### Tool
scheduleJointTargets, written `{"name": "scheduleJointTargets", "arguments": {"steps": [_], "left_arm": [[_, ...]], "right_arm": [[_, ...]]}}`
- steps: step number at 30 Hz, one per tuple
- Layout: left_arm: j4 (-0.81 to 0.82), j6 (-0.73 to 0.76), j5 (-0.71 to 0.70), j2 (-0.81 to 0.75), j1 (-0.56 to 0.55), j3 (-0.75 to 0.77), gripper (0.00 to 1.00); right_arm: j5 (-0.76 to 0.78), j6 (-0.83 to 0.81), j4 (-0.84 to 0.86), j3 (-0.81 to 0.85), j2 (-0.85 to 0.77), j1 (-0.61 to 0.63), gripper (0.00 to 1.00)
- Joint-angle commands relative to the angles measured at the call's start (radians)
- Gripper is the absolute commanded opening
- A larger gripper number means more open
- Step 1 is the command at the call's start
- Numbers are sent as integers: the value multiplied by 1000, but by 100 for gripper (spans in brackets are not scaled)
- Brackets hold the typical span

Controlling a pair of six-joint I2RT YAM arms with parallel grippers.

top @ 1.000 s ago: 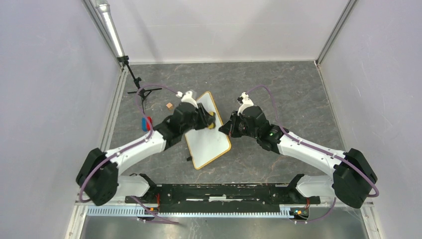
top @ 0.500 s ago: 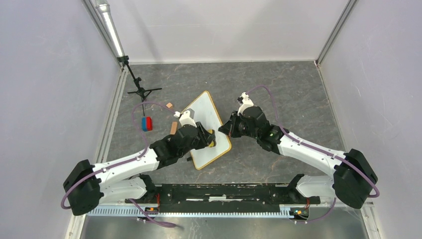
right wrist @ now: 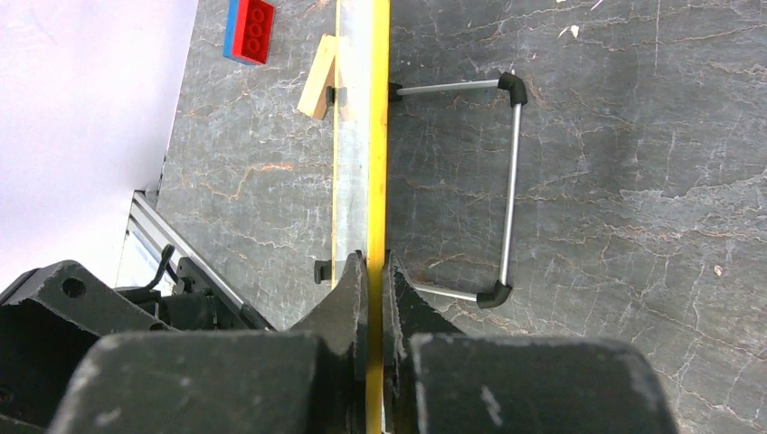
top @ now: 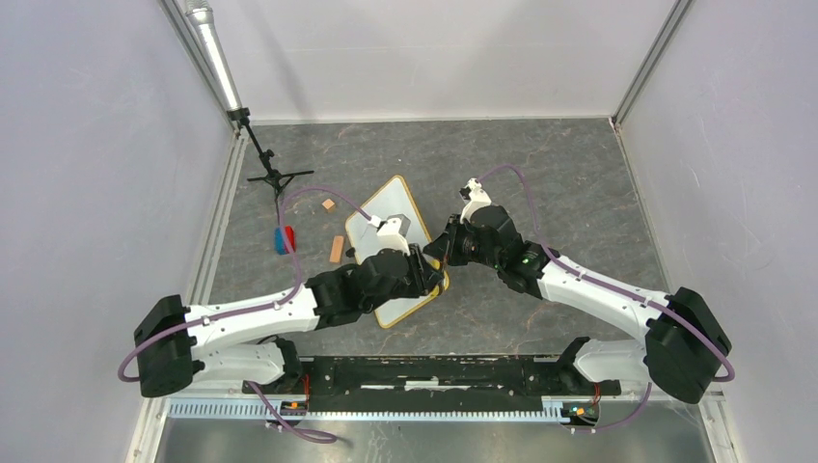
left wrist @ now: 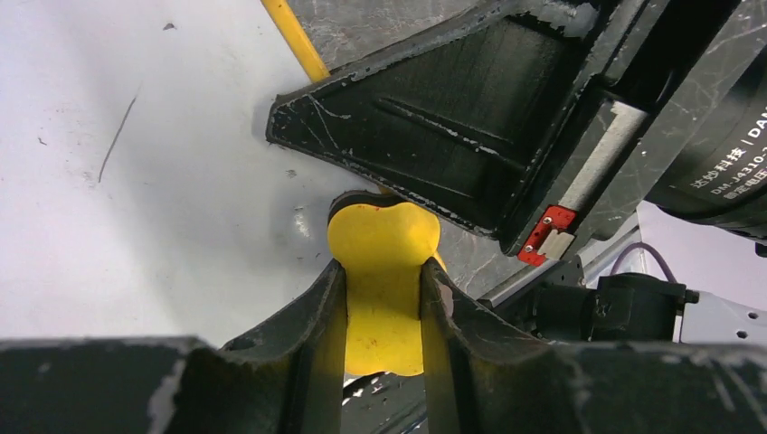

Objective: Erase the whiteboard

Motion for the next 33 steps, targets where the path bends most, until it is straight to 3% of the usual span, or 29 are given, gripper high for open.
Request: {"name": "scheduleJointTargets", "arguments": {"steps": [1,6,11,17,19,21,28,30,33], "left_arm": [[-32,19,60,63,-10,5,20],[-92,-19,151,38,133,-66,21],[-185,36,215,-21,286,-115,23],[-282,73,205,-90,354,-121,24],[-332,68,199,-121,372,-120,25],[-363,71,238,-149,405,-129,25],[-536,101,210,-304,510,-109,27],[-580,103,194,-322,541,-101,28],[-639,75,81,-313,564,-119,29]], "right_arm": [[-102,-28,77,15,1,35,0],[-108,-33,103,2,-5,36,0],[-121,-41,110,2,4,36,0],[-126,-51,124,2,13,36,4],[-134,-59,124,5,12,36,17],[-140,-69,128,7,8,36,39],[-116,-115,103,14,-17,36,86],[-100,-138,75,26,-21,36,97],[-67,-188,31,45,-37,37,98]]}}
